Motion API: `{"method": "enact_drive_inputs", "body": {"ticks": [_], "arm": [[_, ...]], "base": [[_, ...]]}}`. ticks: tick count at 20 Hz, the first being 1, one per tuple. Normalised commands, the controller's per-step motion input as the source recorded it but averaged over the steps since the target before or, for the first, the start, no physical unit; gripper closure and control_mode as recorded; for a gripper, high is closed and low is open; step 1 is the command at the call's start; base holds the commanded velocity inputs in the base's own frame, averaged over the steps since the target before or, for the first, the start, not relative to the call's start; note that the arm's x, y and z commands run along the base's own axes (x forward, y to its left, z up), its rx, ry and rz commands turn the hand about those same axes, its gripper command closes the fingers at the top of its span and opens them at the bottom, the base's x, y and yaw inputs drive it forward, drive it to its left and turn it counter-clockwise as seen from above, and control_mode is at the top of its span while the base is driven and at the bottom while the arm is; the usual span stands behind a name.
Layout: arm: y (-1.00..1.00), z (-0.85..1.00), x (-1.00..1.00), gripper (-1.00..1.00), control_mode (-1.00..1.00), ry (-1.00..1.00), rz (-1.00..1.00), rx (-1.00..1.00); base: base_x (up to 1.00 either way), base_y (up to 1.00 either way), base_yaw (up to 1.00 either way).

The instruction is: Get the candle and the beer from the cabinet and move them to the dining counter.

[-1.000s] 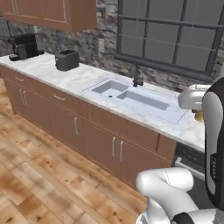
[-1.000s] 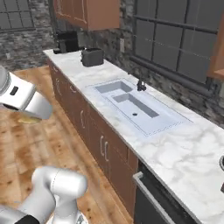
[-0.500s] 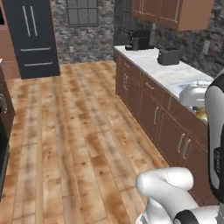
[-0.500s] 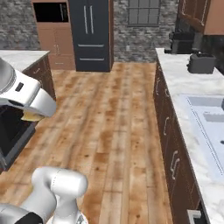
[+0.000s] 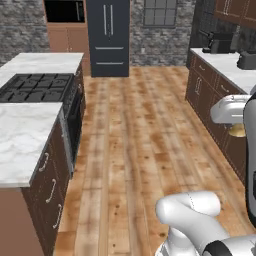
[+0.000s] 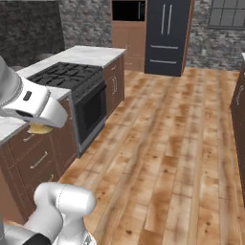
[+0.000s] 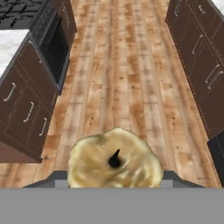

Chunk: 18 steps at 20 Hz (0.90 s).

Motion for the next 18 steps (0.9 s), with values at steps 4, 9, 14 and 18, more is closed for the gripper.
{"method": "enact_drive_inputs", "body": {"ticks": [4,9,14,18], "arm": [[0.00,0.00,0.00,1.00,1.00,0.00,0.00,0.00],[0.00,0.00,0.00,1.00,1.00,0.00,0.00,0.00],[0.00,0.00,0.00,1.00,1.00,0.00,0.00,0.00],[0.00,0.00,0.00,1.00,1.00,0.00,0.00,0.00]], "base": [[-0.64,1.00,0.05],[-0.13,1.00,0.00],[0.24,1.00,-0.09],[0.61,1.00,-0.16]]}}
